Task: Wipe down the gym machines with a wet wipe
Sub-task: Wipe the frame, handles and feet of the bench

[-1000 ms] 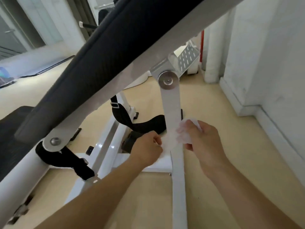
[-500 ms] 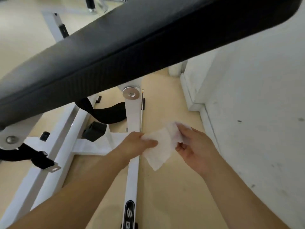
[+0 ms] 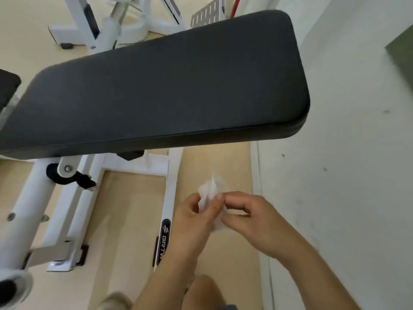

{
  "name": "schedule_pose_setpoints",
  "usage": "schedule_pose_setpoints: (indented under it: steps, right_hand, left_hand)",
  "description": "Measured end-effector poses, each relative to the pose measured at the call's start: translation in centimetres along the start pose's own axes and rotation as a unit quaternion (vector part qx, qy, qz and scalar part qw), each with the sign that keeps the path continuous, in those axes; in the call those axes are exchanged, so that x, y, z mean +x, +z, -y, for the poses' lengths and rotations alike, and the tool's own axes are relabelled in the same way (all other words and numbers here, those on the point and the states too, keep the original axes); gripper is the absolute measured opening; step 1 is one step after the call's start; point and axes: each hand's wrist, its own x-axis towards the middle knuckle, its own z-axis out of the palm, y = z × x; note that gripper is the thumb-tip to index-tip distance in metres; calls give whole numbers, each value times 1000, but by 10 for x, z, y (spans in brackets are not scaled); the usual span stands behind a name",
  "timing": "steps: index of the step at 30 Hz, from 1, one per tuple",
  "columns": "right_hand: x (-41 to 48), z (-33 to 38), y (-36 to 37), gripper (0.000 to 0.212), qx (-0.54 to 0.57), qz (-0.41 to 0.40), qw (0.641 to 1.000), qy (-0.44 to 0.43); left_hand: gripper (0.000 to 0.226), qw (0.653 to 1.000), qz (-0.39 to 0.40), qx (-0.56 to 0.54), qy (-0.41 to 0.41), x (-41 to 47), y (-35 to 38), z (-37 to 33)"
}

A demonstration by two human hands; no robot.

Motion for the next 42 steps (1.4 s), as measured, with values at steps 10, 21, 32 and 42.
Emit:
schedule_pose_setpoints:
  steps: [10, 21, 32, 42]
  right_hand:
    - [-47, 107, -75, 49, 203, -42, 976, 66]
    - [45, 161, -203, 6, 52, -29, 998, 9]
    - [94, 182, -255, 36, -147, -7, 987, -67]
    - [138, 209, -261, 35, 45, 328, 941, 64]
  left_hand:
    - [28, 989, 110, -93, -31, -68, 13, -141]
    - [25, 992, -91, -91, 2, -19, 78, -234]
    - [13, 959, -227, -171, 16, 14, 105, -275]
    - [15, 930, -258, -262, 21, 23, 117, -299]
